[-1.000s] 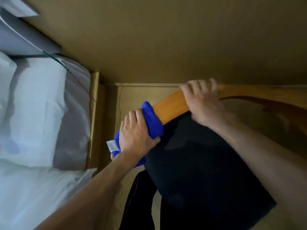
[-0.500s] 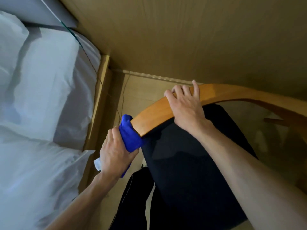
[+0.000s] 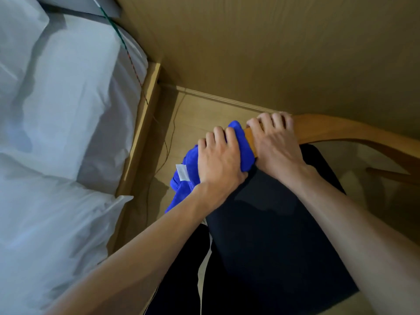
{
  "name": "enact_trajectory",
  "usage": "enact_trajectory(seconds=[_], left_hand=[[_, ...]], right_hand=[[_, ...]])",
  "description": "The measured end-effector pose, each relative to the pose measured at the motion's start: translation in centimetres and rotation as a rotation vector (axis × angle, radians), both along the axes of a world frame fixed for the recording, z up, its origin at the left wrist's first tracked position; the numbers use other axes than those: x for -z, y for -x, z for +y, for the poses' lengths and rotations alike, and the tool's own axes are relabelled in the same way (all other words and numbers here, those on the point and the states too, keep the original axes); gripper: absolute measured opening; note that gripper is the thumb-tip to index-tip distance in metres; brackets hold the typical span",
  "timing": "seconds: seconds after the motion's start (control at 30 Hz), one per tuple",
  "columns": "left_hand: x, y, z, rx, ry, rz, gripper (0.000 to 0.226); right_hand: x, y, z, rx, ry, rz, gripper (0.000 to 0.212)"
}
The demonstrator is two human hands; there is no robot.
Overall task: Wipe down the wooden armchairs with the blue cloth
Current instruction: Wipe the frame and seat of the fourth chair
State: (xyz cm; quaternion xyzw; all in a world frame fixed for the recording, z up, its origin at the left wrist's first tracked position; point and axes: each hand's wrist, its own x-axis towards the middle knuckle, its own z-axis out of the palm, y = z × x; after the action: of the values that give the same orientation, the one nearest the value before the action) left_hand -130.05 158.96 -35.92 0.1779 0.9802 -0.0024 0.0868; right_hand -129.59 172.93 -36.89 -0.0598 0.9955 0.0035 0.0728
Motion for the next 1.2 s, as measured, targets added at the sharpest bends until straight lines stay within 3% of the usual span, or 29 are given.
enact_trajectory(seconds=[0.2,0.4,0.57,0.63,0.73,0.83,0.93,1.0,1.07,1.2], left_hand=[[-0.2,-2.6,-7.0,-0.075,-0.127,-0.055,0.086],[0.8,-7.0,-14.5,-0.402,-0.45,-0.401,0.052],[0.3,-7.3,-12.7,-0.54,-0.728,-0.426,0.078],[0.1,-6.6,-11.7,-0.415,-0.628,-0.289,0.086],[-0.2,-4.1,-9.0,-0.203,-0.296,-0.061,0.08],[-0.9,-2.5,-6.4,-0.161,-0.097,-0.102,0.075],[-0.7,-1.9,-5.0,-0.102,-0.02,-0.124,0.075],[-0.5,-1.2,-3.8,-0.07,0.004,-0.107,0.077],[-0.3,-0.8,-2.3,-0.037,0.043,-0.073,0.081],[-0.2,0.2,2.0,0.073,0.09,-0.001,0.086]], right_hand=[[-0.5,0.0,0.0,-0.023,-0.019,-0.033,0.067],[-0.7,0.0,-0.5,0.006,-0.039,-0.054,0.074],[-0.4,0.0,-0.4,0.008,-0.02,-0.021,0.073],[-0.4,0.1,-0.4,0.007,-0.012,-0.024,0.073],[-0.8,0.2,-0.3,0.01,-0.011,-0.062,0.075],[-1.1,0.5,0.2,-0.062,-0.002,-0.115,0.079],[-1.7,1.4,3.6,-0.158,0.038,-0.286,0.114],[-2.0,1.7,7.7,-0.023,-0.041,-0.349,0.129],[-2.2,1.2,10.8,0.145,-0.136,-0.376,0.117],[-1.8,0.3,11.8,0.171,0.013,-0.389,0.08]])
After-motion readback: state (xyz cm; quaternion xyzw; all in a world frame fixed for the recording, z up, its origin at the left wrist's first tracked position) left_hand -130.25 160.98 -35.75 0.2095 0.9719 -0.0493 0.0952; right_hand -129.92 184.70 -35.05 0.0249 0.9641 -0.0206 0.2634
